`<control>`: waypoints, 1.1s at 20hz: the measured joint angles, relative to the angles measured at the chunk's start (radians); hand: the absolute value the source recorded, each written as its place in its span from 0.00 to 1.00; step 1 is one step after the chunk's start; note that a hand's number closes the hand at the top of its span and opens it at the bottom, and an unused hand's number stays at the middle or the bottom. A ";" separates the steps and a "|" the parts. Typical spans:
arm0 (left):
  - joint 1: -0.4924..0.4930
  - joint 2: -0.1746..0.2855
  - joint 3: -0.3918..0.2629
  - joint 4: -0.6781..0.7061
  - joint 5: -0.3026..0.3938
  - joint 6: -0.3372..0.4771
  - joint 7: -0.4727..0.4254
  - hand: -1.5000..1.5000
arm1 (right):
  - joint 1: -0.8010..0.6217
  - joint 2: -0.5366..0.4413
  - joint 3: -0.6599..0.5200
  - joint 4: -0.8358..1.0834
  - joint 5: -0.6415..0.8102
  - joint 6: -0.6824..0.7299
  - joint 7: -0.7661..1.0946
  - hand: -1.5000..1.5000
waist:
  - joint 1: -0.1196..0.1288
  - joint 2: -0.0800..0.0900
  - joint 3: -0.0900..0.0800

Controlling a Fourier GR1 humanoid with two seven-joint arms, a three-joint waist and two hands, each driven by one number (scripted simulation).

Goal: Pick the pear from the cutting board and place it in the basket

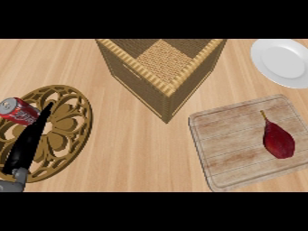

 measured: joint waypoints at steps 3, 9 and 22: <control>0.000 -0.018 0.004 -0.004 -0.023 0.000 0.005 0.50 | -0.030 0.008 0.001 0.018 0.019 0.007 0.010 0.00 | 0.000 0.000 0.000; 0.003 -0.037 0.027 -0.011 -0.052 -0.019 0.017 0.50 | -0.120 0.014 -0.018 0.087 0.051 0.029 0.062 0.00 | 0.001 0.001 -0.001; 0.002 -0.076 0.087 -0.032 -0.103 -0.069 0.057 0.50 | -0.307 0.043 -0.051 0.306 0.105 0.021 0.082 0.00 | 0.003 0.003 -0.002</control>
